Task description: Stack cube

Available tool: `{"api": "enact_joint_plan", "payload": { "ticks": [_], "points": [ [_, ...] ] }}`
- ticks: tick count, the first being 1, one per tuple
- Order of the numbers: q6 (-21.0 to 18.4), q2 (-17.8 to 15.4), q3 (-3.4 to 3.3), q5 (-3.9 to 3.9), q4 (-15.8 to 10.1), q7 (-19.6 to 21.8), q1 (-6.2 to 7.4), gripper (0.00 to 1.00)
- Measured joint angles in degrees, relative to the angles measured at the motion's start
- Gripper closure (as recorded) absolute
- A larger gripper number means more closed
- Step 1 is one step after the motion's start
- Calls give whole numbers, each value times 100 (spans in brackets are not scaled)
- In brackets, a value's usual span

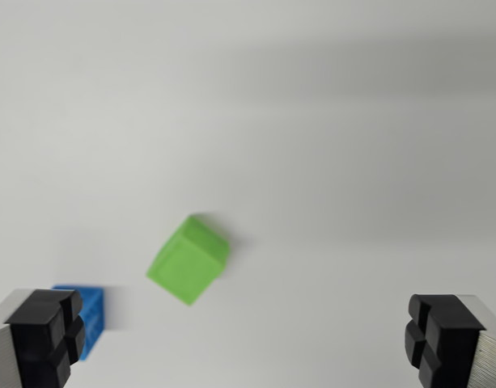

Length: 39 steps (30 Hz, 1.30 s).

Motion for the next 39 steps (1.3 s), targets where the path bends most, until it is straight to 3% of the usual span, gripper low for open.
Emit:
{"api": "enact_joint_plan", "payload": {
  "ticks": [20, 39],
  "points": [
    [44, -2, 0, 0, -64, 79, 10, 0],
    [539, -118, 8, -6, -697, 833, 133, 0]
  ]
}}
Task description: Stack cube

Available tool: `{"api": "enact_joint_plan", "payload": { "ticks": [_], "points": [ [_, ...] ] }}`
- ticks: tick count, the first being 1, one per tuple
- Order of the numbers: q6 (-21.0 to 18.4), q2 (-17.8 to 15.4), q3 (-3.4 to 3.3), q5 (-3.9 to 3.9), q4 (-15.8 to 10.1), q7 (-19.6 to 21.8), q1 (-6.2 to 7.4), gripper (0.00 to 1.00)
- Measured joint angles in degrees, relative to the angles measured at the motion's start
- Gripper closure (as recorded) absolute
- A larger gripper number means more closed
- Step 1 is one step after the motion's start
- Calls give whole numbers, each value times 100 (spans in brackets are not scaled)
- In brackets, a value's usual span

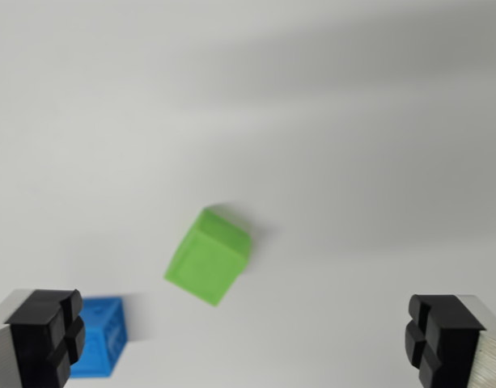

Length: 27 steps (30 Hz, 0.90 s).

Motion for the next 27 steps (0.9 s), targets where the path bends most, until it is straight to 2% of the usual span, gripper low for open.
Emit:
{"api": "enact_joint_plan", "payload": {
  "ticks": [11, 27],
  "points": [
    [408, -55, 10, -14, -481, 638, 109, 0],
    [1223, -63, 34, -35, -1331, 1930, 336, 0]
  ]
}}
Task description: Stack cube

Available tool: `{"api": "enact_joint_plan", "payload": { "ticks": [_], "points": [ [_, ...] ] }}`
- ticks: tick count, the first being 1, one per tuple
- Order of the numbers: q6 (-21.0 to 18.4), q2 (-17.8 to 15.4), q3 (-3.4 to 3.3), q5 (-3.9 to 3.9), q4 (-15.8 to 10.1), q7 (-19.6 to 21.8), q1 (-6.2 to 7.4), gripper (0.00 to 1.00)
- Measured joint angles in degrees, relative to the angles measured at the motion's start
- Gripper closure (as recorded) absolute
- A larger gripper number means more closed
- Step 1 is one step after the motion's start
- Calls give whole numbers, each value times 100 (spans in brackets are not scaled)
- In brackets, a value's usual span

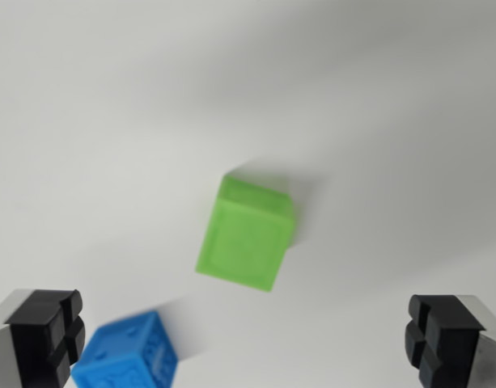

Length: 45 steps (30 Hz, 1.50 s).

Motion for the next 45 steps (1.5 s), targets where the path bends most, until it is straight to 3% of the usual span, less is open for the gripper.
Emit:
{"api": "enact_joint_plan", "payload": {
  "ticks": [19, 33, 45],
  "points": [
    [1098, 295, 13, -8, -849, 1636, 354, 0],
    [1929, 1167, 15, 28, -815, 1661, 365, 0],
    [2473, 1851, 60, 60, -677, 1643, 330, 0]
  ]
}}
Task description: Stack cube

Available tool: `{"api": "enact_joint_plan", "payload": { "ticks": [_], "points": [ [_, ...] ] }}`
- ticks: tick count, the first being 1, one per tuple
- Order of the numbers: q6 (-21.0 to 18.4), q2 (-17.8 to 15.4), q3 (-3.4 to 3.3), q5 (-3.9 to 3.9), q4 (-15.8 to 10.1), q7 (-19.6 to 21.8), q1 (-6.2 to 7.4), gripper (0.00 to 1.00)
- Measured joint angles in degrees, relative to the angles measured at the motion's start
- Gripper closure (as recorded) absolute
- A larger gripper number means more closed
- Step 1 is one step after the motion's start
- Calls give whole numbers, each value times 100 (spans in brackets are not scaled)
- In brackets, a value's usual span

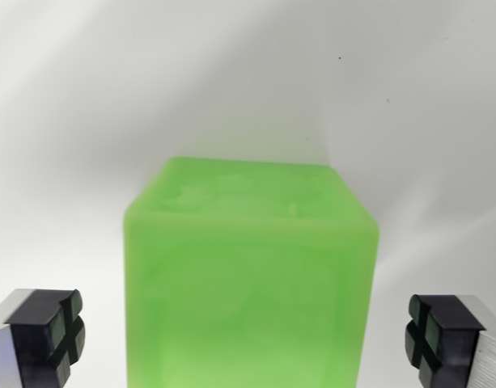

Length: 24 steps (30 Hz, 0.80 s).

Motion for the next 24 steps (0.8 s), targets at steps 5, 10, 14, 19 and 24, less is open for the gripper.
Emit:
{"api": "enact_joint_plan", "payload": {
  "ticks": [5, 10, 14, 19, 24],
  "points": [
    [153, 205, 21, 0, 56, 0, -21, 0],
    [224, 307, 30, 0, 87, 0, -28, 0],
    [257, 350, 36, 0, 102, 0, -35, 100],
    [260, 351, 38, 0, 104, 0, -39, 100],
    [261, 351, 38, 0, 104, 0, -39, 100]
  ]
}}
